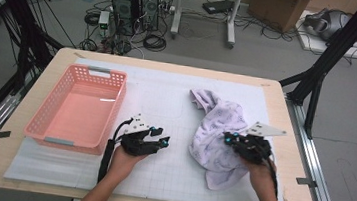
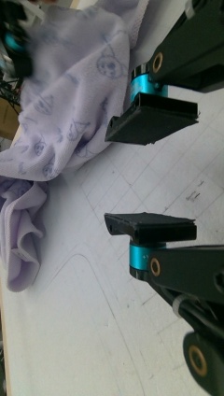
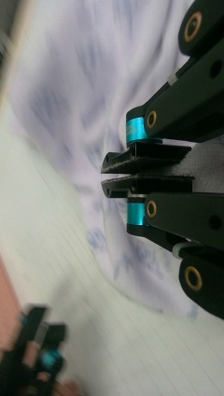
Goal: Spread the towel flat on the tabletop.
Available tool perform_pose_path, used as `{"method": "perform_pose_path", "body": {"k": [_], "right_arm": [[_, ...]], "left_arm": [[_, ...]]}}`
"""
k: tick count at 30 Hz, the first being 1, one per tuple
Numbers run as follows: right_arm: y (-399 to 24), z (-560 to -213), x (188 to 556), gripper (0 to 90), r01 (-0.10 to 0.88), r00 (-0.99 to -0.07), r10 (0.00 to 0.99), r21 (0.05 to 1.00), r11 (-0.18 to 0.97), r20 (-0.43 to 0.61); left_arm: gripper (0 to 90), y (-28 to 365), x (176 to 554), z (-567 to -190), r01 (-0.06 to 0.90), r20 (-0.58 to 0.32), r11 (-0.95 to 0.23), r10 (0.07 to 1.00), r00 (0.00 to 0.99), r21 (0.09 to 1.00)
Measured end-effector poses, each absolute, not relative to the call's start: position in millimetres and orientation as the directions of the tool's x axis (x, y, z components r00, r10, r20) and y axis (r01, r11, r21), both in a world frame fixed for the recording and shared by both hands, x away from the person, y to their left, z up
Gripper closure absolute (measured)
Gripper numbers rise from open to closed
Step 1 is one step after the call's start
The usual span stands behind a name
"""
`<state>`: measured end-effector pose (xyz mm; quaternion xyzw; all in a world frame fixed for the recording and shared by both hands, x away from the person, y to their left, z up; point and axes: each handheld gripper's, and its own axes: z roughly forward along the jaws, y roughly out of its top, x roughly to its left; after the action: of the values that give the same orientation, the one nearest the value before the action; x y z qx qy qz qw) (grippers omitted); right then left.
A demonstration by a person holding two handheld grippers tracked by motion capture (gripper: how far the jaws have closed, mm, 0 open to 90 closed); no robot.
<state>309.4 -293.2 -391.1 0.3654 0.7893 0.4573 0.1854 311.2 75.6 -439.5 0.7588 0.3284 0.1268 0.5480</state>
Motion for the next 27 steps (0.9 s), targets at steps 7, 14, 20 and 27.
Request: {"method": "perform_pose_path", "body": {"k": [7, 14, 20, 27], "right_arm": [[-361, -378, 305, 86.2, 0.432, -0.377, 0.925, 0.875, 0.218, -0.044], [-399, -394, 312, 83.6, 0.536, -0.202, 0.976, 0.824, 0.184, -0.086], [-388, -386, 294, 66.8, 0.446, -0.274, 0.962, 0.886, 0.131, -0.005], [-370, -389, 281, 64.7, 0.418, -0.36, 0.933, 0.893, 0.165, -0.004]], "left_arm": [[65.0, 72, 313, -441, 0.367, -0.171, -0.189, 0.637, 0.751, 0.911], [54.3, 52, 320, -448, 0.428, -0.242, -0.176, 0.611, 0.753, 0.887], [43.2, 14, 326, -442, 0.436, -0.244, -0.239, 0.558, 0.793, 0.868], [38.5, -43, 338, -440, 0.435, -0.211, -0.356, 0.522, 0.827, 0.827]]}}
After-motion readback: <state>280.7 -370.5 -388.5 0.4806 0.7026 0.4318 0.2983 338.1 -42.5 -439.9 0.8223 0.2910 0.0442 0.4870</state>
